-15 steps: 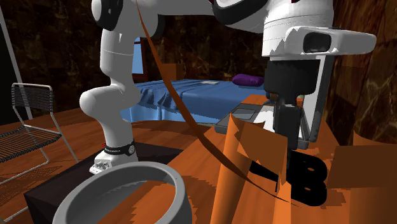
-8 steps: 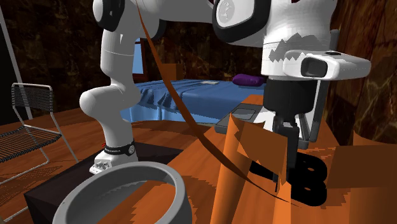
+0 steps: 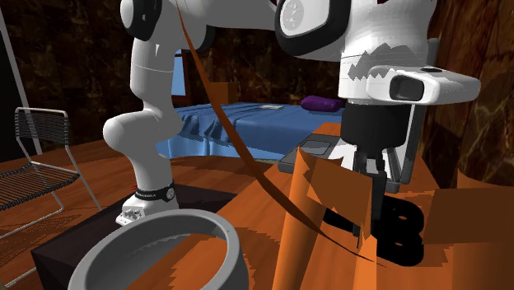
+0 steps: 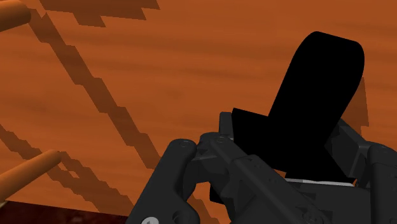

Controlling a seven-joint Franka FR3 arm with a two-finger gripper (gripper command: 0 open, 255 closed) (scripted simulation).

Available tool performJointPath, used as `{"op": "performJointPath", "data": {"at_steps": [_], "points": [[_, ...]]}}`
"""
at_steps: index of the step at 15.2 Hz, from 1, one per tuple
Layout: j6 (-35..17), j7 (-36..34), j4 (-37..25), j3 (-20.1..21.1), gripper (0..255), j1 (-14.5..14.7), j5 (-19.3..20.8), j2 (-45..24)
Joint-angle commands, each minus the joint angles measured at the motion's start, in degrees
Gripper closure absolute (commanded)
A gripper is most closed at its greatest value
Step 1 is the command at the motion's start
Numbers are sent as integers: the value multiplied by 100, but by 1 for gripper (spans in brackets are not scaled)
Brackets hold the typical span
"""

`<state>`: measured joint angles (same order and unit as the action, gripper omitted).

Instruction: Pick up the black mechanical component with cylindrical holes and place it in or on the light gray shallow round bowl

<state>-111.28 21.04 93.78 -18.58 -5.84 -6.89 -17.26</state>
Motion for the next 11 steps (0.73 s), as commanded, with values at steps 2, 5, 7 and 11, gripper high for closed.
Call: {"op": "performJointPath", "data": {"at_steps": [2, 5, 7, 11], "points": [[0, 0, 0, 0, 255, 0, 0, 0], [0, 0, 0, 0, 255, 0, 0, 0], [0, 0, 0, 0, 255, 0, 0, 0], [287, -22, -241, -10, 255, -4, 25, 50]]}}
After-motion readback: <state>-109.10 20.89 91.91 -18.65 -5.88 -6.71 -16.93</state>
